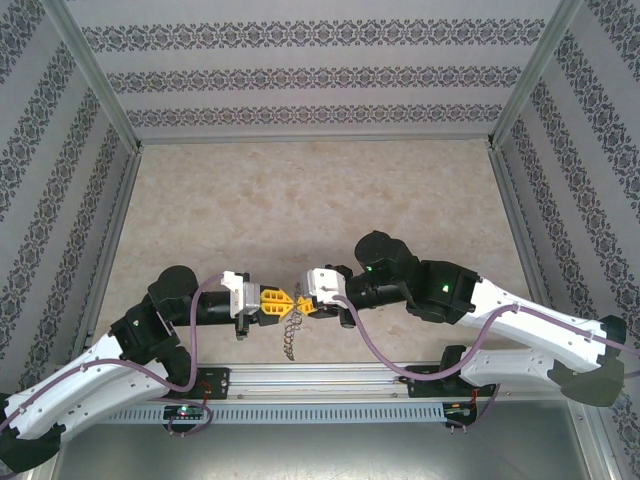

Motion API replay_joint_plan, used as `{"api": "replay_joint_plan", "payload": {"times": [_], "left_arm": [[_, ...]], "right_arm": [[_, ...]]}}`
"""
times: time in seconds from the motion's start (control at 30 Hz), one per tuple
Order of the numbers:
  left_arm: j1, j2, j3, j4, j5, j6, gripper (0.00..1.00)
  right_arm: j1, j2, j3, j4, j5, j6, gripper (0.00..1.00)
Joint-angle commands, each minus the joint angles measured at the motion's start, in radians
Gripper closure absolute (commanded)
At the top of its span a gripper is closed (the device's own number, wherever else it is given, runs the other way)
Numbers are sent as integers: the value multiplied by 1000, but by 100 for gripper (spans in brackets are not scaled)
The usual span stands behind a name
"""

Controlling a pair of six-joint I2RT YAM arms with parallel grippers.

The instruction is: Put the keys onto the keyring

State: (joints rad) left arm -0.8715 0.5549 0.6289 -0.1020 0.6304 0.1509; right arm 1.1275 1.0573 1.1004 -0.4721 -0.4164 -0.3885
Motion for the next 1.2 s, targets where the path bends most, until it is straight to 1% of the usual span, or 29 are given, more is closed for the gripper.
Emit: {"api": "replay_joint_plan", "payload": {"times": [0.0, 0.27, 0.37, 0.5, 0.7, 0.87, 0.9, 0.93, 1.0, 1.03, 1.17], "left_arm": [[-11, -3, 26, -43, -16, 28, 88], [-11, 5, 25, -27, -11, 29, 87], [-11, 5, 25, -26, -6, 26, 92], [-11, 0, 19, -22, -4, 24, 93], [-11, -1, 18, -1, 8, 18, 100], [-10, -8, 19, 4, 17, 15, 100], [-10, -11, 19, 3, 14, 16, 100], [-11, -16, 18, 0, 7, 19, 100], [-10, -26, 15, -10, -12, 25, 100], [-11, -31, 13, -14, -26, 26, 100], [-11, -33, 13, -39, -61, 30, 100]], "right_arm": [[-10, -9, 36, 10, -52, -15, 100], [-12, -11, 31, 22, -85, -12, 100], [-11, -11, 29, 24, -88, -12, 100], [-11, -22, 21, 35, -96, -9, 100], [-12, -18, 19, 40, -95, -6, 100], [-12, -3, 24, 37, -67, -2, 100], [-13, -1, 23, 38, -54, 0, 95], [-12, -3, 19, 40, -40, 4, 86], [-13, -16, 4, 51, -19, 15, 72], [-12, -25, -5, 57, -8, 24, 68], [-24, -78, -46, 64, 44, 64, 59]]}}
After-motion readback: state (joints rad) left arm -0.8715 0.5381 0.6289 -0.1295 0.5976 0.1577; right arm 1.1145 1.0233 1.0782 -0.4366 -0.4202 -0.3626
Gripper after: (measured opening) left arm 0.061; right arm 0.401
